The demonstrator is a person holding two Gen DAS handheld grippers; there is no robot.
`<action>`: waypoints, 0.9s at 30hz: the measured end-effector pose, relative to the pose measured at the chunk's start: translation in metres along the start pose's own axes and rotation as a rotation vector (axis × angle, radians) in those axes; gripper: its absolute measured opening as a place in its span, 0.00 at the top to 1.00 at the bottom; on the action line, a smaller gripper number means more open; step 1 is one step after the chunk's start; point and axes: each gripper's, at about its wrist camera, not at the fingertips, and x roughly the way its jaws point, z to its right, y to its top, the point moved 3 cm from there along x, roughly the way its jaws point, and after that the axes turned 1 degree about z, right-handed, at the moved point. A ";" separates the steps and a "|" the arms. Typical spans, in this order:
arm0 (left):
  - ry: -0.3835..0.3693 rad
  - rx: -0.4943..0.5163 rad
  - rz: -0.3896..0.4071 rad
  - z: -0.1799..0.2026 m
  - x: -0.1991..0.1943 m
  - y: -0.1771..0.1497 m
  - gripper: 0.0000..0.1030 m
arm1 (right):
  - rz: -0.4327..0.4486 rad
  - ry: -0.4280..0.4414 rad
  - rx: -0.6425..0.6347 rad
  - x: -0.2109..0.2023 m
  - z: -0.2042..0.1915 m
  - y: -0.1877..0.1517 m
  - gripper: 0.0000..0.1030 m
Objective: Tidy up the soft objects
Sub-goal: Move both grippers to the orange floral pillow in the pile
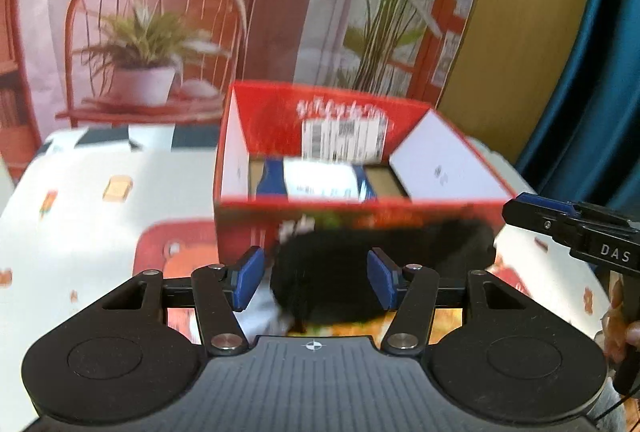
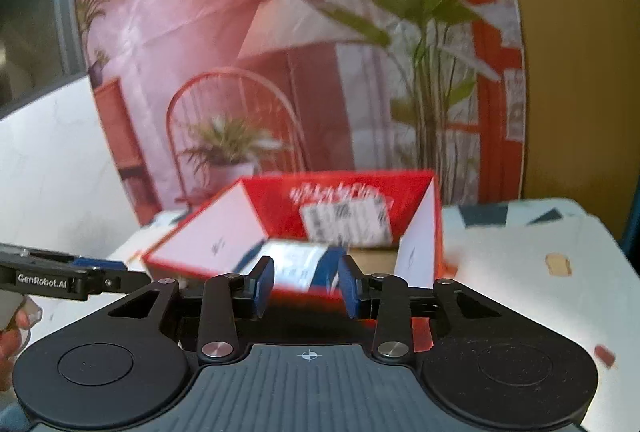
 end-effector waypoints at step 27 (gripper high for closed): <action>0.026 -0.152 -0.185 -0.017 0.021 -0.084 0.44 | -0.314 0.008 0.067 0.015 -0.021 -0.090 0.37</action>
